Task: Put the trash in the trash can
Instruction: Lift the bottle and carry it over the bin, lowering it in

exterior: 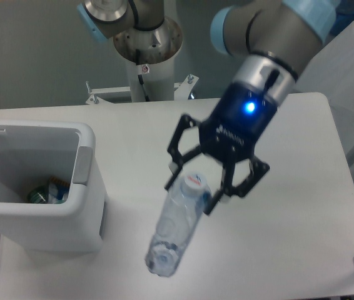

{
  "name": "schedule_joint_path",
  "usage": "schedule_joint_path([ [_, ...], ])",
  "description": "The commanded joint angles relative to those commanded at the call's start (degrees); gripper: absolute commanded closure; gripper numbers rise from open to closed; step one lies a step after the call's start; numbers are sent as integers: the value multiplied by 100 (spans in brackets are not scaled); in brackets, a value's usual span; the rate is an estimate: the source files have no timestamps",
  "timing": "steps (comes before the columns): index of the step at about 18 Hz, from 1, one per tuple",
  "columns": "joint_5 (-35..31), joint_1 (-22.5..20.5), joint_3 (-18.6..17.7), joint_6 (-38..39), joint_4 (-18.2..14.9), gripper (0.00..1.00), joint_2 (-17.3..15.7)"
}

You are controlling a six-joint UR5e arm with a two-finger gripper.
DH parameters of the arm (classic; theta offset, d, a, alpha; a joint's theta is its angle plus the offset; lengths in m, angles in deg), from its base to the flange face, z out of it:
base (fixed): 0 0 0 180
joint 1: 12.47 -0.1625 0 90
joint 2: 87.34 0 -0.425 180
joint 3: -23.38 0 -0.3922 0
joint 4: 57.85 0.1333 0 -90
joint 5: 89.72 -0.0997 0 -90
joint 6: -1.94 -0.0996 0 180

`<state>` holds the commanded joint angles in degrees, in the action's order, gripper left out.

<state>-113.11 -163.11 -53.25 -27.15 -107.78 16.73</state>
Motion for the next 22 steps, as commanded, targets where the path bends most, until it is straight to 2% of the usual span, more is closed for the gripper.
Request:
schedule_joint_path([
  [4, 97, 26, -281, 114, -17, 52, -378],
  [6, 404, 79, -544, 167, -18, 52, -606],
  [9, 510, 132, -896, 176, -18, 52, -941],
  [19, 537, 852, -1362, 343, -26, 52, -1091],
  [22, 502, 888, -1661, 195, 9, 52, -1310],
])
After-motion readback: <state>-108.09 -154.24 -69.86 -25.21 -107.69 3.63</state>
